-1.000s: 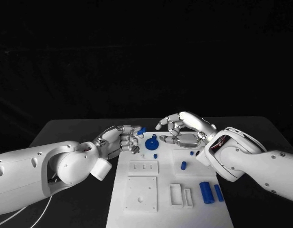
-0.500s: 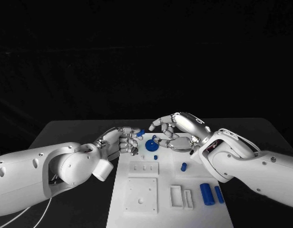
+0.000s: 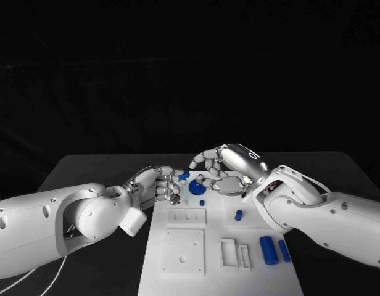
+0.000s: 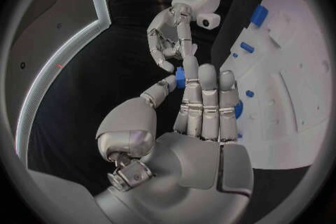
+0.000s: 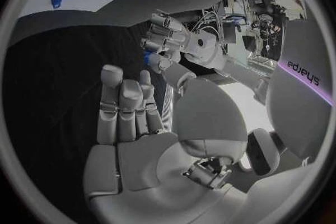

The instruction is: Assemble the parts on the task board

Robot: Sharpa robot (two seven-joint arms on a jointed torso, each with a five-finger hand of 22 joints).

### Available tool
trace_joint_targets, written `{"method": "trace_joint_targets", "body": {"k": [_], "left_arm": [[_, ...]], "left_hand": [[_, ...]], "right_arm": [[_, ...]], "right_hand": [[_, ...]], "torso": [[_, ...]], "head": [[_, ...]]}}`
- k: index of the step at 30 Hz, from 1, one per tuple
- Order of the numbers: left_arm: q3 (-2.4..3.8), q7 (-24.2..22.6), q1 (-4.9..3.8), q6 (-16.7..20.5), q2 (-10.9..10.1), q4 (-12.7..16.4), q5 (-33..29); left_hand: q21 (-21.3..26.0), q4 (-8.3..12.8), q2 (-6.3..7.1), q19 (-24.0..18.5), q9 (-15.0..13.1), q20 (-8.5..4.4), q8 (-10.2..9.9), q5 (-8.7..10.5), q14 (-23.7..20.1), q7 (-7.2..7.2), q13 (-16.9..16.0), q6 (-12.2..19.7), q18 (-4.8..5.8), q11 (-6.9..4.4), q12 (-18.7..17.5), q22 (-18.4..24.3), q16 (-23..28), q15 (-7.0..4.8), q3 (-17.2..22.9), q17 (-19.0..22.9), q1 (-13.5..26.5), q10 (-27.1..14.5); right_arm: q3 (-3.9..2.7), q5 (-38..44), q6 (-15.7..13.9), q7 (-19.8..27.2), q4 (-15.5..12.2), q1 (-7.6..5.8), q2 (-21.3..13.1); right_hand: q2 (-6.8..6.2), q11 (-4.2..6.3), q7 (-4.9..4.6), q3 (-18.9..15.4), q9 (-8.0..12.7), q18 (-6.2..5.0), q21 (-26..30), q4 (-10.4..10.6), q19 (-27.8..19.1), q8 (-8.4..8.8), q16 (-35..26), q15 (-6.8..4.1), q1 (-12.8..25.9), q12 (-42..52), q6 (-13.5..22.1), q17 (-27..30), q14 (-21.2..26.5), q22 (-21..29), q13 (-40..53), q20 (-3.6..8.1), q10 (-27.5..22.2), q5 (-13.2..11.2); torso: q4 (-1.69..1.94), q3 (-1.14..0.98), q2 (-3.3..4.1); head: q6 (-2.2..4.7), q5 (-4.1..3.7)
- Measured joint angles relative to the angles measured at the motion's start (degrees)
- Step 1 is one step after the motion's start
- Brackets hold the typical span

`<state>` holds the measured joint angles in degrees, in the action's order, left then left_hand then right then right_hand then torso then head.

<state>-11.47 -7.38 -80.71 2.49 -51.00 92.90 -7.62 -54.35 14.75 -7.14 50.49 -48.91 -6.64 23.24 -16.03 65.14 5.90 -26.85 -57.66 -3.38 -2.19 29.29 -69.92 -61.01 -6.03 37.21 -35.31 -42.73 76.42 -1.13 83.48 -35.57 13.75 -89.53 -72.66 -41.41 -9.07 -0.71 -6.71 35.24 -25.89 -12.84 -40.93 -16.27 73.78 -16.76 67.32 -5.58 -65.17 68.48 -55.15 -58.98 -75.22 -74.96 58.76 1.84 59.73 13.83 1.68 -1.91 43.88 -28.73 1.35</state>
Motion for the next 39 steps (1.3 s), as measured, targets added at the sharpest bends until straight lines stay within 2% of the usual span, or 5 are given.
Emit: {"method": "trace_joint_targets", "body": {"k": [7,17,22,31,39], "left_arm": [[0.0,0.6,0.0,-0.9,0.0,0.1,0.8],[0.0,0.8,0.0,-1.5,0.0,0.1,1.5],[-0.03,0.9,0.03,-1.7,0.0,0.1,1.7],[-0.08,1.2,0.07,-2.0,0.0,0.1,1.8],[-0.08,1.7,0.08,-2.3,0.0,0.1,2.1]], "left_hand": [[-0.4,0.2,0.3,0.0,-0.5,0.0,-0.3,-2.21,0.3,-0.17,0.1,-0.6,0.0,-0.27,0.2,0.2,-0.3,-0.14,0.2,0.0,0.5,0.5],[-0.4,0.4,0.29,0.0,-0.6,0.0,-0.4,-2.33,0.4,-0.2,0.1,-0.7,-0.01,-0.23,0.2,0.2,-0.3,-0.1,0.2,0.0,0.5,0.5],[-0.4,0.4,0.29,0.0,-0.6,0.0,-0.4,-2.33,0.4,-0.28,0.1,-0.7,-0.01,-0.17,0.2,0.2,-0.3,-0.04,0.1,0.0,0.4,0.6],[-0.4,0.6,0.07,0.0,-0.6,0.0,-0.5,-2.33,0.5,-0.33,0.1,-0.8,-0.01,-0.16,0.2,0.2,-0.3,-0.02,0.2,0.0,0.7,0.6],[-0.4,0.7,0.06,0.0,-0.7,0.0,-0.7,-2.3,0.3,-0.35,0.1,-0.8,-0.01,-0.06,0.2,0.3,-0.3,-0.18,0.4,0.0,0.7,0.7]], "right_arm": [[0.1,1.0,-0.1,-0.1,0.0,0.04,0.2],[0.67,2.2,0.1,-0.2,0.1,0.11,0.4],[0.71,2.7,0.1,-0.3,0.1,0.23,0.6],[0.73,3.0,0.0,-0.6,0.2,0.41,0.9],[0.72,3.0,-0.4,-0.8,0.3,0.61,1.2]], "right_hand": [[-0.22,0.61,0.84,2.1,-0.1,-0.01,0.0,-0.1,0.0,-0.69,0.0,-0.59,-0.2,0.0,-1.3,-0.1,0.0,0.0,-0.1,-0.01,0.0,-3.4],[-1.2,1.14,1.17,2.7,-0.1,-0.05,0.0,-0.3,0.1,-0.99,0.0,-1.09,-1.2,0.0,-2.9,-0.5,-0.1,0.0,-0.1,-0.09,0.5,-8.3],[-1.13,1.43,1.37,2.7,-0.1,-0.1,0.0,-0.3,0.1,-1.37,0.0,-1.19,-1.7,0.0,-3.4,-0.7,-0.2,0.0,0.1,-0.1,0.8,-10.2],[-1.11,1.74,1.66,2.2,-0.1,-0.21,-0.6,-0.1,0.3,-1.65,0.0,-1.39,-1.7,0.0,-4.0,-0.9,-0.4,0.0,0.2,-0.3,1.1,-10.7],[-0.11,1.93,1.82,1.7,-0.2,-0.44,-0.7,0.3,0.6,-1.87,0.0,-1.6,-0.4,0.2,-5.0,-1.1,-0.2,0.0,0.3,-0.18,1.5,-10.8]], "torso": [[-0.04,-0.03,0.01],[-0.09,-0.1,-0.04],[-0.1,-0.12,-0.04],[-0.09,-0.09,-0.04],[-0.07,-0.08,-0.04]], "head": [[-0.16,-0.1],[-0.24,-0.01],[-0.3,0.02],[-0.46,-0.04],[-0.51,-0.09]]}}
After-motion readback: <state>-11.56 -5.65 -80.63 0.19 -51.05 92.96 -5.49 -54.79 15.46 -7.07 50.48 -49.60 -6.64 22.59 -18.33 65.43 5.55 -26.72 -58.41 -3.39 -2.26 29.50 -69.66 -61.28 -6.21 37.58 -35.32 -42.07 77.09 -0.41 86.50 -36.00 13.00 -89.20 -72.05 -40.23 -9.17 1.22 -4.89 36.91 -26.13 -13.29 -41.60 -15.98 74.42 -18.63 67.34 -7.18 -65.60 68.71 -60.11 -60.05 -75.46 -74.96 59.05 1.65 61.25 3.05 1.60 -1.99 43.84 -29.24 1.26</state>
